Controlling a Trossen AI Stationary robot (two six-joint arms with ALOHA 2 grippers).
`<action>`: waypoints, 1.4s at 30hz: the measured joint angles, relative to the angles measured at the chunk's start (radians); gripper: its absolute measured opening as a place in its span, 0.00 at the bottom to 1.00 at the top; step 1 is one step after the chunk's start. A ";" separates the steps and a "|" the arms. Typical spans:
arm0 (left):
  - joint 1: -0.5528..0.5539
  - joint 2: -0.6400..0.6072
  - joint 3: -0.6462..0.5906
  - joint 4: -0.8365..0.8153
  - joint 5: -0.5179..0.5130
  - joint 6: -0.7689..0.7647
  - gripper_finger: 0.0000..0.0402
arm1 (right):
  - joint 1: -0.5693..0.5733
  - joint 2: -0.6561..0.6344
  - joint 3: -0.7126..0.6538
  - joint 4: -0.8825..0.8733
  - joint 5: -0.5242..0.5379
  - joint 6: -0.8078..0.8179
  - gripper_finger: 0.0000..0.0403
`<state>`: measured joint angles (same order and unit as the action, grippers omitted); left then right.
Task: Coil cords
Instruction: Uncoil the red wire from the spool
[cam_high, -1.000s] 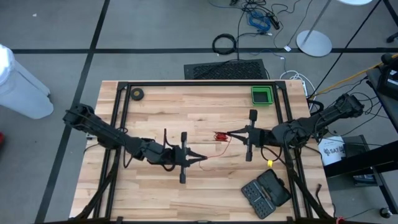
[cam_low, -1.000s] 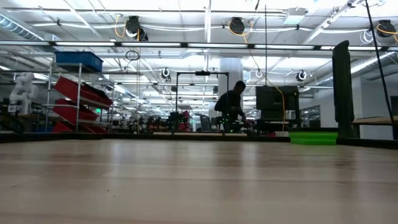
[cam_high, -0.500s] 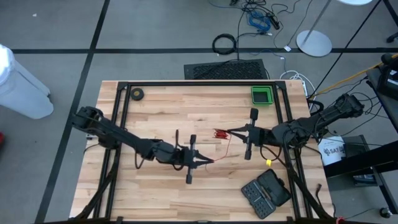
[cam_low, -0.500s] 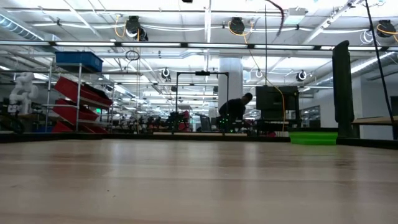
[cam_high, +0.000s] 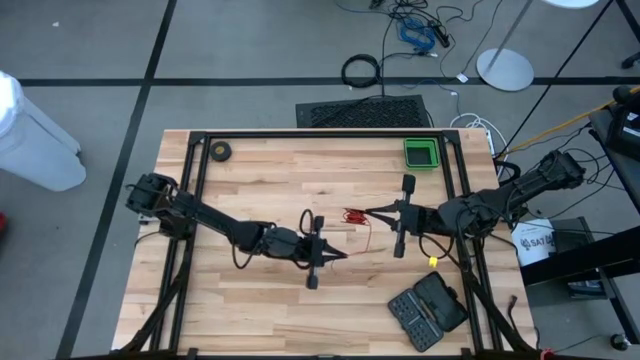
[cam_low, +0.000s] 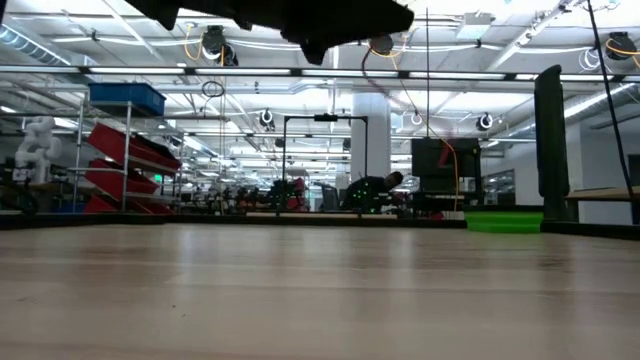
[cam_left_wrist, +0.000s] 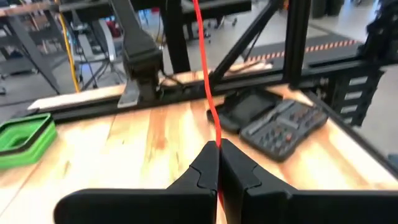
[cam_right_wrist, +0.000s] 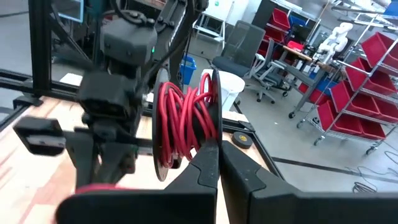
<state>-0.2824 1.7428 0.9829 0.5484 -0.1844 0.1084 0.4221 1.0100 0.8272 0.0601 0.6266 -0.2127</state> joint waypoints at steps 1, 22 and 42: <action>0.002 0.000 0.000 -0.016 -0.003 0.000 0.01 | 0.000 0.000 0.000 0.001 0.000 0.006 0.00; 0.061 -0.038 -0.001 -0.244 -0.175 -0.255 0.01 | 0.057 -0.048 0.000 -0.002 -0.003 0.010 0.00; 0.025 -0.223 0.000 -0.517 -0.307 -0.288 0.01 | 0.072 -0.104 0.000 -0.097 -0.003 0.067 0.00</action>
<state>-0.2573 1.5200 0.9825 0.0315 -0.4919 -0.1791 0.4938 0.9062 0.8272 -0.0371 0.6239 -0.1459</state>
